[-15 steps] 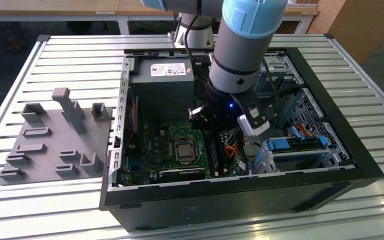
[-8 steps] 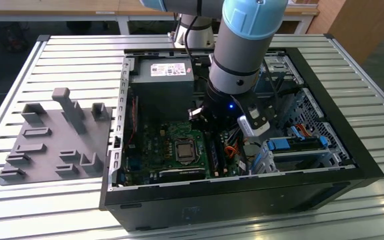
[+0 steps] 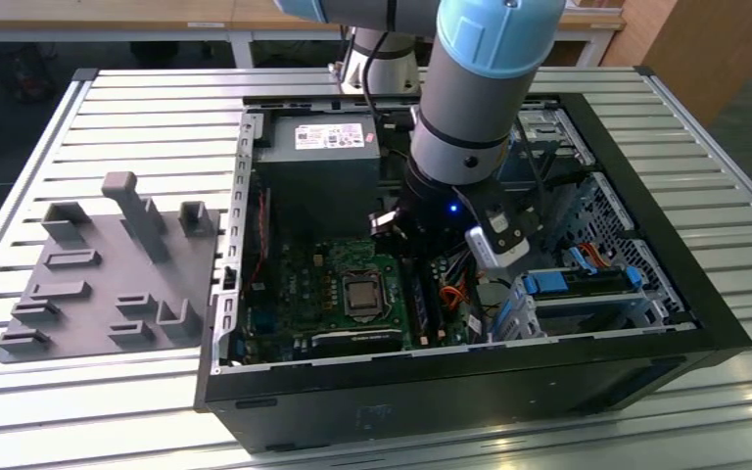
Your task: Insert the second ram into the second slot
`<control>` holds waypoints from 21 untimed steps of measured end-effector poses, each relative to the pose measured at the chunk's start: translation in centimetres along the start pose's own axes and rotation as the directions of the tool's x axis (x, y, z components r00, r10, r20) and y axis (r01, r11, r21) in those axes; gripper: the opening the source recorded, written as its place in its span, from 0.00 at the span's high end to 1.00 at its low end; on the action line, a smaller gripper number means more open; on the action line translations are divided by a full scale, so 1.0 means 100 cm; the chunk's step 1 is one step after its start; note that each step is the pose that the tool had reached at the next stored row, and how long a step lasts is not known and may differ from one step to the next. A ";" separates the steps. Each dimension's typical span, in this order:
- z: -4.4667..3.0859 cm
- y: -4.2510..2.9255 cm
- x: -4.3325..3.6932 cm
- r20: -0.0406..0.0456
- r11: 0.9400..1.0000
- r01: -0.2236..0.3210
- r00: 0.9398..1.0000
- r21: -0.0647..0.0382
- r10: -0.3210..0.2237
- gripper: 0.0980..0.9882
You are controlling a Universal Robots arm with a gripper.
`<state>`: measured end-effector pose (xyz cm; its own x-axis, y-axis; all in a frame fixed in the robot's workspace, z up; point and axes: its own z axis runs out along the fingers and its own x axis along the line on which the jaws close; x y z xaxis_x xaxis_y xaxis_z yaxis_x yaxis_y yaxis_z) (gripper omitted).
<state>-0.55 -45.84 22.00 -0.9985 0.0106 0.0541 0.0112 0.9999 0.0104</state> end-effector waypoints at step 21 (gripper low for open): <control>0.0040 -0.0002 -0.0003 0.000 1.000 0.000 1.000 0.000 0.000 0.96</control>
<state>-0.54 -45.86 21.60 -0.9985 0.0109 0.0542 0.0115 0.9999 0.0101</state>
